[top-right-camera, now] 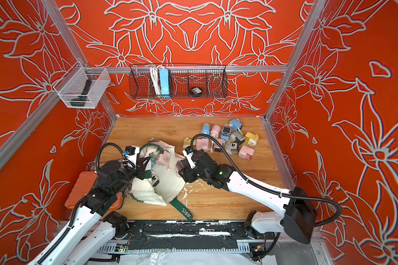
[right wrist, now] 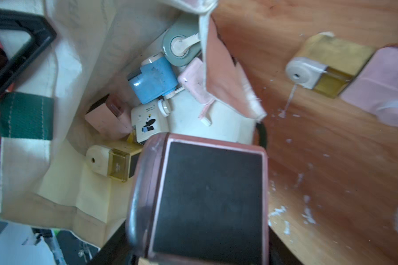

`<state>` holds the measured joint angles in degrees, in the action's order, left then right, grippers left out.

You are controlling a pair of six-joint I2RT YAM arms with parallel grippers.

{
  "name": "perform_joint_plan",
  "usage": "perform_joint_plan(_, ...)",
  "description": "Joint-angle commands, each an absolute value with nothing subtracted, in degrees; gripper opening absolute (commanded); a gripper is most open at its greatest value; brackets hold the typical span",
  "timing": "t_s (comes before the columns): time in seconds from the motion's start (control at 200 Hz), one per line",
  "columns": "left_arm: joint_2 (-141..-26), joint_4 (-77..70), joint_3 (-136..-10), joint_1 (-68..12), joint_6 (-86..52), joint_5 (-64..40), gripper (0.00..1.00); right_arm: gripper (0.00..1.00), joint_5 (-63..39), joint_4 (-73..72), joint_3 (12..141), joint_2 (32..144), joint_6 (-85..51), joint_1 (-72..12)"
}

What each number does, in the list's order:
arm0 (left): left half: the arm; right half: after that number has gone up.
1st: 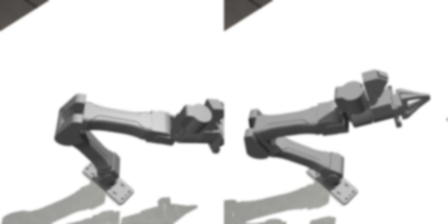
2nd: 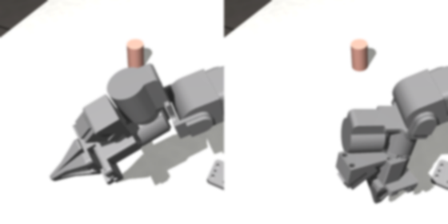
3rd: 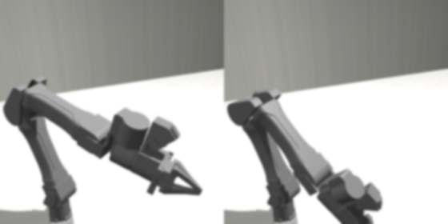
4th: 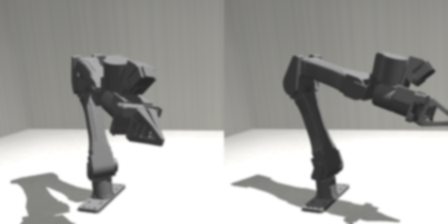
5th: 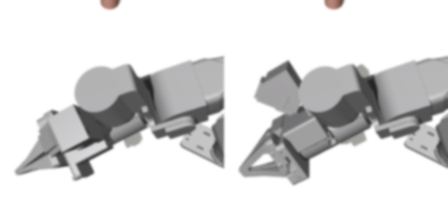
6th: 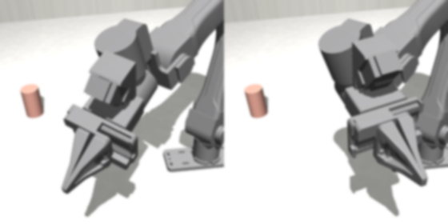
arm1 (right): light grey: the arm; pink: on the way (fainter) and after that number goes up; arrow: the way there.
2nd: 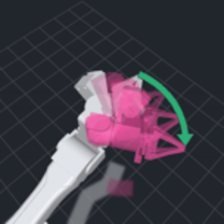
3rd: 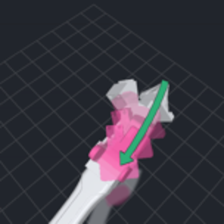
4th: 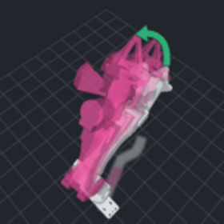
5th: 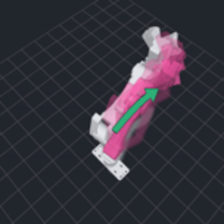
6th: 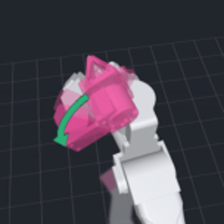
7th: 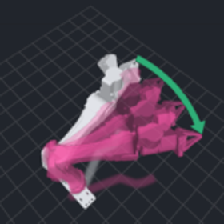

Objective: Take out the pencil sharpeners from the tote bags
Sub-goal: Pick up the pencil sharpener from the canvas bag, then place the pencil sharpener at the center of the board.

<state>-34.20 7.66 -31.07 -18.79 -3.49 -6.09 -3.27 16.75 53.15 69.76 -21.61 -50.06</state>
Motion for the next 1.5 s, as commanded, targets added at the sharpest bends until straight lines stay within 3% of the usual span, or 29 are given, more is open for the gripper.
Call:
perform_joint_plan(0.0, -33.14, 6.85, -31.46, -19.25, -3.87, -6.92, 0.0, 0.44, 3.17, 22.47, 52.47, 65.32, -18.37, -45.23)
perform_joint_plan(0.28, -33.18, 6.68, -31.38, -19.25, -4.04, -7.93, 0.0, 0.45, 15.66, 27.55, 53.02, 62.08, -25.48, -25.86)
perform_joint_plan(0.596, -32.64, 6.66, -31.31, -19.34, -4.04, -8.17, 0.0, 0.44, 20.48, 24.64, 52.63, 66.69, -30.92, -4.41)
perform_joint_plan(0.736, -32.75, 6.59, -31.27, -19.51, -4.13, -8.3, 0.0, 0.44, 25.02, 21.24, 52.87, 70.79, -33.05, 0.52)
perform_joint_plan(1.066, -32.31, 6.69, -31.2, -20.3, -4.04, -8.08, 0.0, 0.44, 21.87, 20.39, 54.67, 80.49, -34.49, 11.07)
perform_joint_plan(1.496, -32.08, 6.7, -31.2, -20.39, -4.13, -8.41, 0.0, 0.44, 14.66, 18.17, 55.46, 88.85, -33.84, 11.69)
